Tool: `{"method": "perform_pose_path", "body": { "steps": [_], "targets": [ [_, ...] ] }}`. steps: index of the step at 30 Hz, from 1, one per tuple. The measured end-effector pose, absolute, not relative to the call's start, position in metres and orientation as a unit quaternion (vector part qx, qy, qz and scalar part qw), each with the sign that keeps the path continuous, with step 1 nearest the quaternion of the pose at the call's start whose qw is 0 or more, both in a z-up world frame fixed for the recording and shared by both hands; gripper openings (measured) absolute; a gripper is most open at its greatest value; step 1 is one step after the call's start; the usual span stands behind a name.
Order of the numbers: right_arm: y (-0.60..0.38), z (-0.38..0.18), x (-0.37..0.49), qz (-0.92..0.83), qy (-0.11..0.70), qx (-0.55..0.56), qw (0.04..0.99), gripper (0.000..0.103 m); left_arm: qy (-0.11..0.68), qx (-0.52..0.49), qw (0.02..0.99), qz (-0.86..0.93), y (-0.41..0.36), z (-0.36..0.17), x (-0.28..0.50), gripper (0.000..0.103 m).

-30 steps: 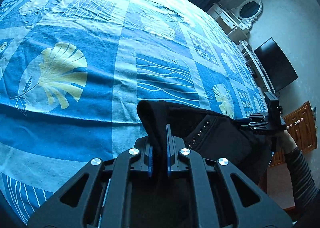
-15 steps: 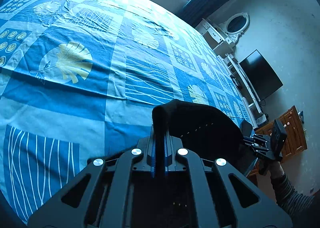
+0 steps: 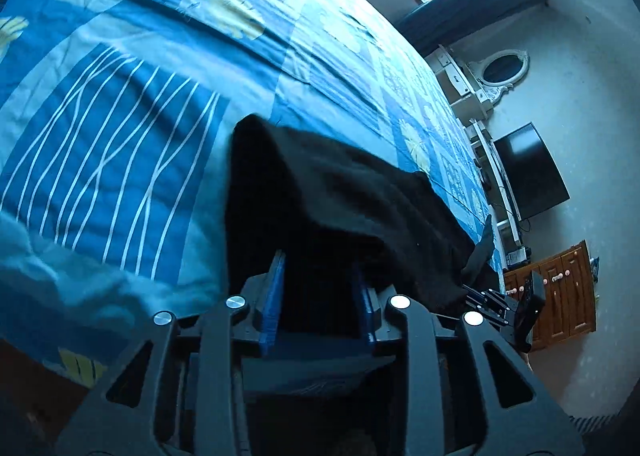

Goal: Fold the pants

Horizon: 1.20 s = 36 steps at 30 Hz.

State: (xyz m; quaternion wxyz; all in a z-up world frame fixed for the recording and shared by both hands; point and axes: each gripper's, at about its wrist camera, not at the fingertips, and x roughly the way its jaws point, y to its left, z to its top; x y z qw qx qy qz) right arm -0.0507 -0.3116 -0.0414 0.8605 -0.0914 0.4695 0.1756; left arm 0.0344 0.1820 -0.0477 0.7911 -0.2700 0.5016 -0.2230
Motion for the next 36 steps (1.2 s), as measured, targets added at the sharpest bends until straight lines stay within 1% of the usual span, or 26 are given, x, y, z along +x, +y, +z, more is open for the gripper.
{"method": "perform_pose_path", "body": {
  "steps": [2,3,4,5,6,7,9,10,13,20,22,24,26,28,36],
  "targets": [
    [-0.32,-0.037,-0.055,0.18,0.473,-0.049,0.861,0.029,0.511,-0.298,0.779,-0.208,0.189,-0.056,0.02,0.031],
    [-0.324,-0.036,-0.058,0.184,0.473,-0.024,0.861,0.037,0.51,-0.312,0.776,-0.203,0.19,-0.057,0.014,0.031],
    [-0.329,-0.035,-0.059,0.188,0.473,0.005,0.861,0.05,0.507,-0.32,0.774,-0.203,0.189,-0.055,0.008,0.031],
    [-0.334,-0.033,-0.06,0.192,0.473,0.041,0.859,0.055,0.504,-0.324,0.774,-0.206,0.185,-0.053,0.003,0.033],
    [-0.339,-0.033,-0.061,0.196,0.472,0.074,0.856,0.057,0.502,-0.323,0.775,-0.208,0.179,-0.051,-0.001,0.035],
    [-0.345,-0.034,-0.06,0.201,0.473,0.109,0.851,0.057,0.501,-0.319,0.778,-0.205,0.172,-0.049,-0.004,0.04],
    [-0.351,-0.037,-0.06,0.203,0.477,0.161,0.84,0.057,0.497,-0.315,0.781,-0.207,0.16,-0.046,-0.007,0.043],
    [-0.354,-0.038,-0.059,0.202,0.477,0.182,0.836,0.057,0.499,-0.308,0.783,-0.206,0.153,-0.046,-0.007,0.046],
    [-0.36,-0.045,-0.06,0.203,0.48,0.228,0.822,0.057,0.506,-0.291,0.791,-0.186,0.142,-0.049,-0.005,0.047],
    [-0.36,-0.05,-0.061,0.201,0.487,0.241,0.815,0.058,0.523,-0.342,0.767,-0.148,0.146,-0.064,-0.006,0.047],
    [-0.359,-0.053,-0.059,0.203,0.487,0.246,0.813,0.062,0.519,-0.344,0.77,-0.14,0.148,-0.064,-0.007,0.047],
    [-0.358,-0.056,-0.058,0.201,0.488,0.25,0.812,0.063,0.517,-0.347,0.771,-0.137,0.148,-0.063,-0.004,0.047],
    [-0.359,-0.057,-0.059,0.2,0.488,0.255,0.811,0.063,0.519,-0.35,0.768,-0.134,0.148,-0.065,0.0,0.05],
    [-0.362,-0.058,-0.062,0.2,0.487,0.258,0.81,0.063,0.522,-0.357,0.764,-0.129,0.147,-0.069,0.002,0.05],
    [-0.365,-0.06,-0.064,0.198,0.483,0.276,0.807,0.065,0.516,-0.39,0.755,-0.108,0.149,-0.076,0.004,0.05]
  ]
}}
